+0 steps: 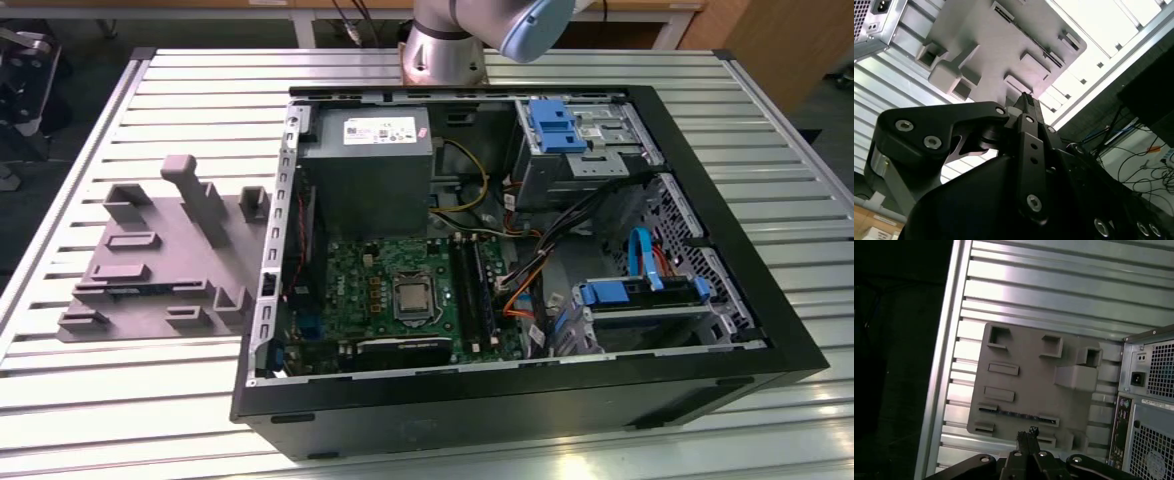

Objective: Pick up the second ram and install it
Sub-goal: 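Pick up the second ram and move it above second insertion slot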

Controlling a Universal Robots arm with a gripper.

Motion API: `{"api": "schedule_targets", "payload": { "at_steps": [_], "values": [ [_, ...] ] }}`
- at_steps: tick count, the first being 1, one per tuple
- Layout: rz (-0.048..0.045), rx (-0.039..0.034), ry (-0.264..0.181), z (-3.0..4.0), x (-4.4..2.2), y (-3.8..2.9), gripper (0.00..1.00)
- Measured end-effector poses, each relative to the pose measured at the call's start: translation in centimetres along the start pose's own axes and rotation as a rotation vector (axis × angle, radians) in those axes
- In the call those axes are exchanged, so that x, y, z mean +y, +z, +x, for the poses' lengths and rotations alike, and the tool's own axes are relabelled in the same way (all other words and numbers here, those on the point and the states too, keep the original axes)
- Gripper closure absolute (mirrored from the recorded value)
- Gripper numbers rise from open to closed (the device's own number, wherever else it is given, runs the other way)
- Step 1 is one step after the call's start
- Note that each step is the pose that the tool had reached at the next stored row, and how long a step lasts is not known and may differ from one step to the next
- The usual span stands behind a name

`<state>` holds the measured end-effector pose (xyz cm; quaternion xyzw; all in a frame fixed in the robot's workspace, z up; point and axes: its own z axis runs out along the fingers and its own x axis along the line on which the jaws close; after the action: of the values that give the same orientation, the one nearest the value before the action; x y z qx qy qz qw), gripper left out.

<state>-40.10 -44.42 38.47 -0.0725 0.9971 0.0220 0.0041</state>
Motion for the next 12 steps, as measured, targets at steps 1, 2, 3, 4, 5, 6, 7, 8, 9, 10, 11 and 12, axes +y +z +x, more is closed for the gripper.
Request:
{"api": "schedule_targets", "payload": {
  "at_steps": [1, 2, 3, 4, 5, 6, 7, 8, 9, 10, 11, 12],
  "values": [
    [-0.0003, 0.0006, -0.016, 0.00, 0.00, 0.01, 0.89],
    [-0.0004, 0.0013, -0.032, 0.01, 0.00, 0.02, 0.89],
    [-0.0006, 0.0020, -0.048, 0.01, 0.00, 0.02, 0.89],
    [-0.0008, 0.0025, -0.063, 0.01, 0.00, 0.03, 0.89],
    [-0.0010, 0.0032, -0.078, 0.01, 0.00, 0.03, 0.89],
    [-0.0011, 0.0038, -0.091, 0.01, 0.00, 0.03, 0.89],
    [-0.0012, 0.0044, -0.102, 0.01, 0.00, 0.03, 0.89],
    [-0.0014, 0.0048, -0.112, 0.01, 0.00, 0.03, 0.89],
    [-0.0014, 0.0050, -0.120, 0.01, 0.00, 0.04, 0.89],
    [-0.0015, 0.0053, -0.126, 0.01, 0.00, 0.04, 0.89],
    [-0.0016, 0.0057, -0.132, 0.01, 0.00, 0.03, 0.89],
    [-0.0016, 0.0059, -0.138, 0.01, 0.00, 0.03, 0.89]
  ]
}}
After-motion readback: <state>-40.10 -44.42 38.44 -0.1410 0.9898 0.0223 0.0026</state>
